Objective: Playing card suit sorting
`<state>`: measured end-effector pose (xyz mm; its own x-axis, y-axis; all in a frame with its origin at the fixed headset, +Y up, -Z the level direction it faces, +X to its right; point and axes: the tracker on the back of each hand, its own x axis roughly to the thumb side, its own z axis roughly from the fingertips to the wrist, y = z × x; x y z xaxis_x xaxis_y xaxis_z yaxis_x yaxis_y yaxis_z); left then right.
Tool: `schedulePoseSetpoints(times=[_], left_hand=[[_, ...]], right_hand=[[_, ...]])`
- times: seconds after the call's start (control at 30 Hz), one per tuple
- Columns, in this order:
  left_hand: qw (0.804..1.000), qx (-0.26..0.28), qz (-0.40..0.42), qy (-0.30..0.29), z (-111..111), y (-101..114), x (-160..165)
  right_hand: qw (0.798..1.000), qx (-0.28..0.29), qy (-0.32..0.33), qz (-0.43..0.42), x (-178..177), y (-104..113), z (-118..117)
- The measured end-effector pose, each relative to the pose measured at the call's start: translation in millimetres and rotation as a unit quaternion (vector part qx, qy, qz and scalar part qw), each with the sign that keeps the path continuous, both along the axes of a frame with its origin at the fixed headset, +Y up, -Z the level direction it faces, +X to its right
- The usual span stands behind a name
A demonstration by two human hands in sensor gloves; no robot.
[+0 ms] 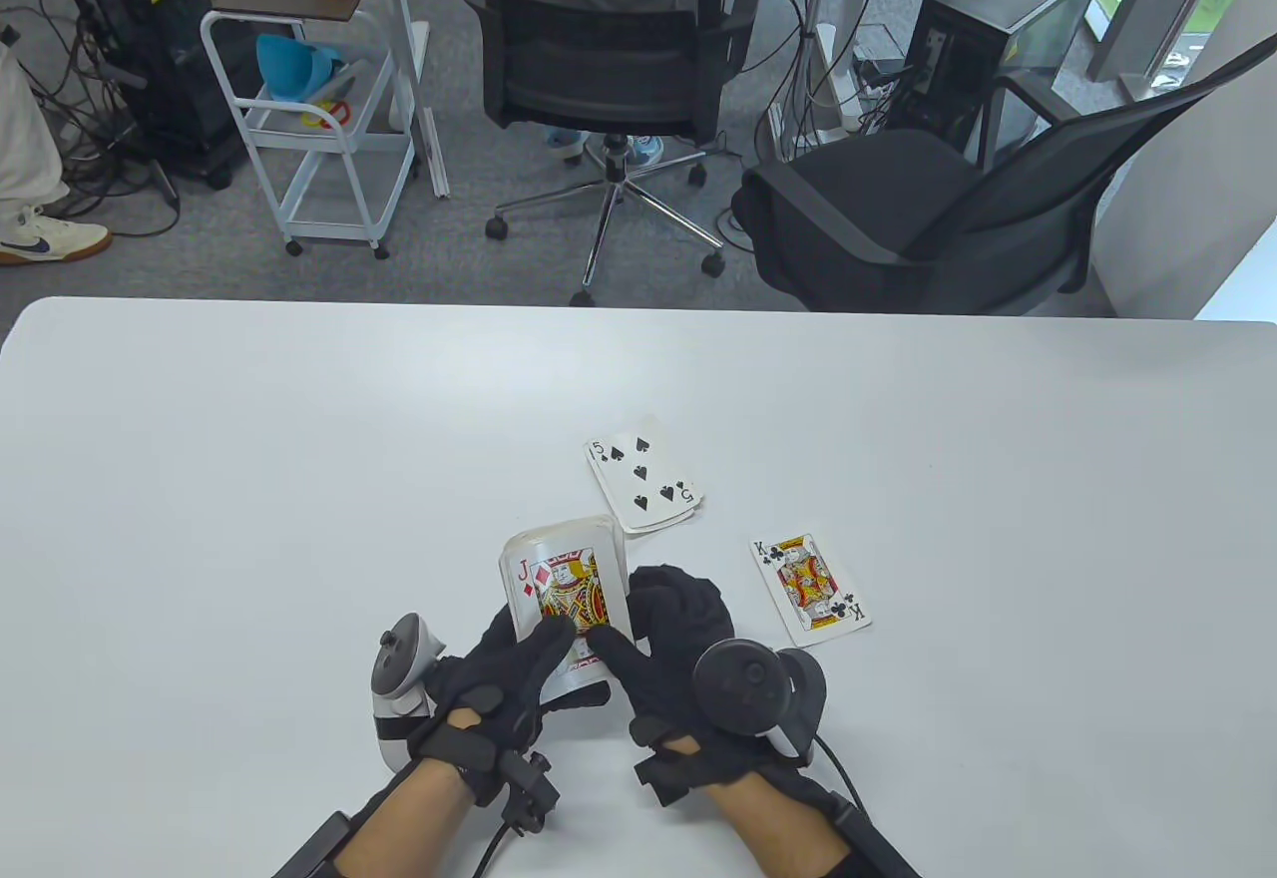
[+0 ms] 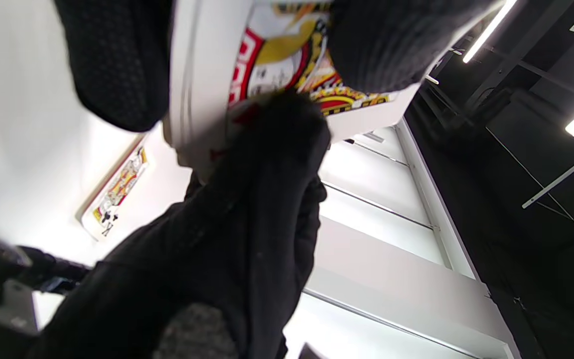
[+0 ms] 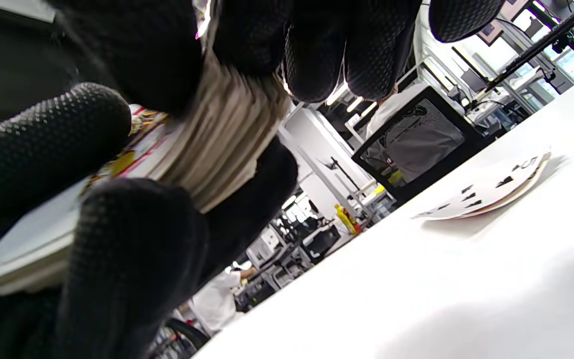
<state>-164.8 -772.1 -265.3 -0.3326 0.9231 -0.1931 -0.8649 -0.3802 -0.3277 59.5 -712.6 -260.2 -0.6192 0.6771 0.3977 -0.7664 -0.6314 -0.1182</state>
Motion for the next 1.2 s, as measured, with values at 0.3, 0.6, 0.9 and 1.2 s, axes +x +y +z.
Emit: schedulePoseSetpoints(times=[0.3,0.6,0.9,1.2], left_hand=[[1.0,0.006,0.008,0.027,-2.8,2.8,-6.3],[0.99,0.038,0.083,0.105,-8.4,25.8,-41.4],[0.988,0.036,0.086,0.123,-7.7,28.5,-47.2],[0.991,0.031,0.073,0.11,-6.8,26.4,-41.0]], right_hand=[[0.997,0.004,-0.072,-0.022,33.5,8.3,-10.3],[0.984,-0.136,-0.093,0.066,71.2,-1.0,-36.6],[0.913,-0.286,0.064,0.283,12.4,-19.9,-27.7],[0.852,-0.259,0.065,0.45,-32.7,-35.8,-11.6]])
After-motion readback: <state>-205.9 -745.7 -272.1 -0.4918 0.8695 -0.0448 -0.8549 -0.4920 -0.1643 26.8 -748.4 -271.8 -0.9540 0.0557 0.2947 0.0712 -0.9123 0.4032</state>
